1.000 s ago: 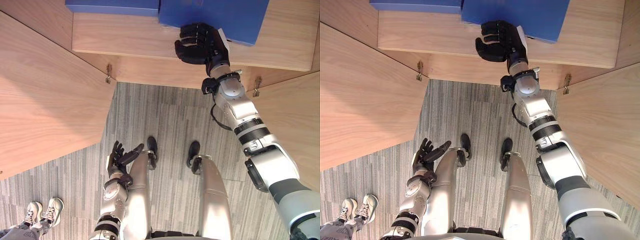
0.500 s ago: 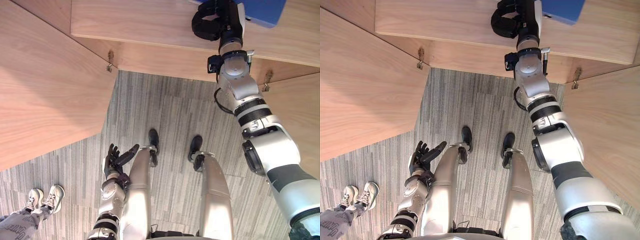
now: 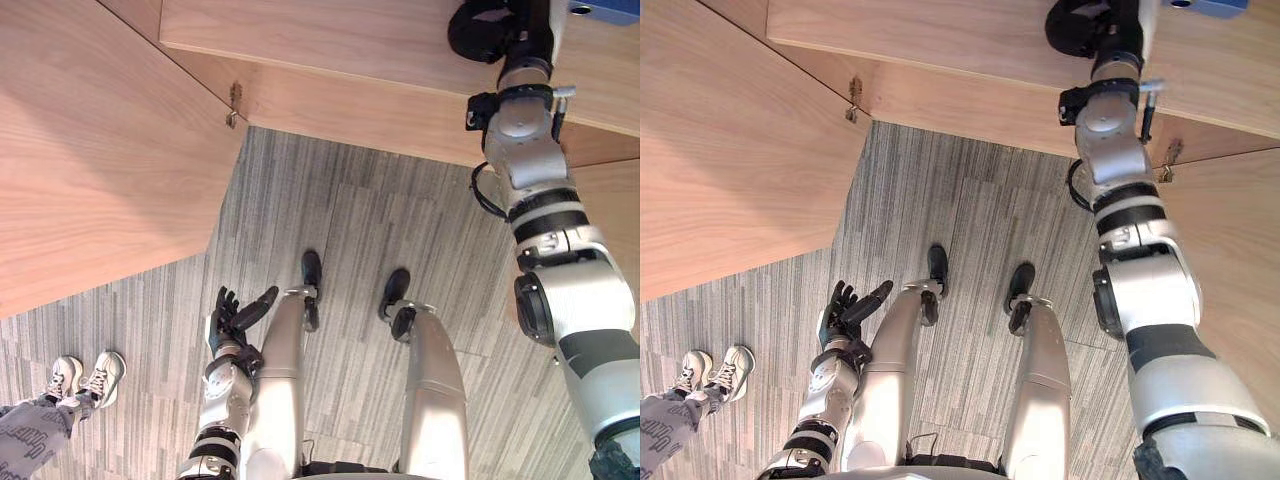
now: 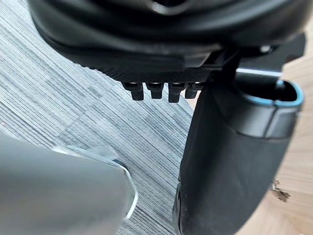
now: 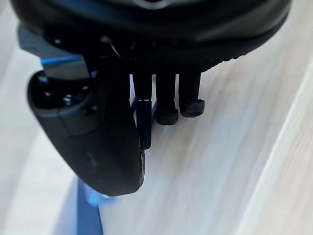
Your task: Walk over to the cabinet, pick up the folder, carry it to the office cabinet, place the folder inside the office cabinet, then close the office cabinet door
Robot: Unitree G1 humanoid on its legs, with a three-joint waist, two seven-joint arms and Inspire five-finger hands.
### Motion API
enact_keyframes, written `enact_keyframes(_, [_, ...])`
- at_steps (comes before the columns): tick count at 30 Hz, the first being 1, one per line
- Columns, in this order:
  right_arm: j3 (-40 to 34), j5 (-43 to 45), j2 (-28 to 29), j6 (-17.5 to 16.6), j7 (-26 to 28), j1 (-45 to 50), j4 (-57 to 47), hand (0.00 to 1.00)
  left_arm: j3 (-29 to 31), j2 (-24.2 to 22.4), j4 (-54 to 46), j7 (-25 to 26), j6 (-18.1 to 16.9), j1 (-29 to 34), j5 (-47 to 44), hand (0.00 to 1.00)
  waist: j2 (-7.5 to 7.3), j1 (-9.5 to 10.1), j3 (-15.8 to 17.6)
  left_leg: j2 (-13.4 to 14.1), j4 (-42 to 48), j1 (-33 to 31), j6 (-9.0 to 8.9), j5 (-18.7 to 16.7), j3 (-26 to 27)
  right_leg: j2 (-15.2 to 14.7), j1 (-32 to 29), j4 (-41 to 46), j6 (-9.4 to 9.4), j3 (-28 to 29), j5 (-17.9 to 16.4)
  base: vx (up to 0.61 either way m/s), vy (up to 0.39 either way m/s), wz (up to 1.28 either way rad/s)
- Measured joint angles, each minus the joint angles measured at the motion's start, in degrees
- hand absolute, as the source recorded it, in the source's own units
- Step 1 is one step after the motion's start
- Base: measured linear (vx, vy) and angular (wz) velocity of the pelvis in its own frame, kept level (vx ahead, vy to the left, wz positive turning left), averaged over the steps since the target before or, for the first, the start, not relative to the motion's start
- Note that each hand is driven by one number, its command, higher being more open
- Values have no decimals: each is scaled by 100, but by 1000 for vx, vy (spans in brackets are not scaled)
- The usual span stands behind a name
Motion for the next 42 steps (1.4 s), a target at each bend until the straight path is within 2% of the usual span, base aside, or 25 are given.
enact_keyframes(3, [-146,280,-41,-190,-19,1384,-1475,0,-21,-73,-60,-55,61,27,4,100,0,-53,0,108,-2,406,75,-70,151,49,436,-95,5,-18,-6,28,-21,-4])
enact_keyframes(6, [85,318,295,-675,277,2890,-2847,0,-52,-123,-84,-195,84,251,19,100,-25,-187,-12,178,-144,1091,41,-241,255,138,1106,-345,19,30,-31,8,-32,-18])
enact_keyframes(7, [268,323,544,-868,459,3454,-3189,0,-47,-92,-64,-263,102,371,28,100,-105,-232,-54,188,-296,1413,22,-259,337,158,1357,-471,29,77,-24,11,-42,-24])
enact_keyframes(10, [922,289,1203,-1059,1011,4716,-3372,0,-66,51,264,-385,163,642,239,100,-309,-323,-275,205,-834,2277,-55,-187,473,280,2116,-971,54,147,41,58,-75,-19])
enact_keyframes(14, [1180,4,1608,-1059,1516,5459,-3017,0,-180,236,943,-451,237,673,514,100,-396,-331,-559,211,-1547,2964,-55,48,568,461,2779,-1790,59,187,336,123,-35,-16])
enact_keyframes(15, [1182,-152,1683,-1062,1625,5588,-2854,100,-184,314,1110,-491,276,675,644,100,-436,-332,-623,203,-1769,3192,-72,134,642,506,2973,-2043,75,246,445,161,-6,-27])
enact_keyframes(17, [1166,-384,1777,-1068,1728,5750,-2440,100,-183,388,1397,-503,326,691,809,100,-459,-355,-727,199,-2052,3571,-60,183,756,569,3345,-2422,117,314,586,204,17,-29])
enact_keyframes(21, [983,-1190,1980,-1051,1807,6351,-1404,100,-158,463,1585,-503,419,1041,1202,100,-472,-398,-1293,74,-2890,4488,-95,319,1006,632,4209,-3380,213,487,894,164,40,-25])
enact_keyframes(23, [545,-1402,2223,-1013,1779,6663,-643,100,-88,482,1595,-499,414,1156,1385,100,-483,-478,-1575,-29,-3413,4923,-112,473,1104,629,4564,-3784,256,533,1042,144,40,-12])
enact_keyframes(27, [-559,-1358,2510,-844,1601,6769,747,100,-89,487,1691,-500,427,1180,1612,100,-492,-585,-1812,-151,-3987,5461,-122,659,1171,617,4949,-4071,293,581,1119,58,24,-8])
enact_keyframes(29, [-958,-1252,2522,-724,1477,6839,1167,100,-89,483,1695,-501,439,1217,1742,100,-501,-650,-1867,-196,-4180,5657,-119,731,1175,611,5072,-4117,297,583,1121,0,0,0])
enact_keyframes(33, [-1525,-969,2500,-604,1330,7168,1556,100,-89,473,1775,-504,512,1263,1934,100,-514,-656,-1973,-296,-4601,5965,-105,942,1167,630,5219,-4183,311,578,1130,-24,14,1])
enact_keyframes(42, [-2204,-369,2534,-485,1337,7158,1923,100,-21,466,1967,-527,665,1527,2035,100,-529,-662,-2027,-422,-4635,6185,-43,983,1105,525,5462,-4287,360,577,1179,-70,26,3])
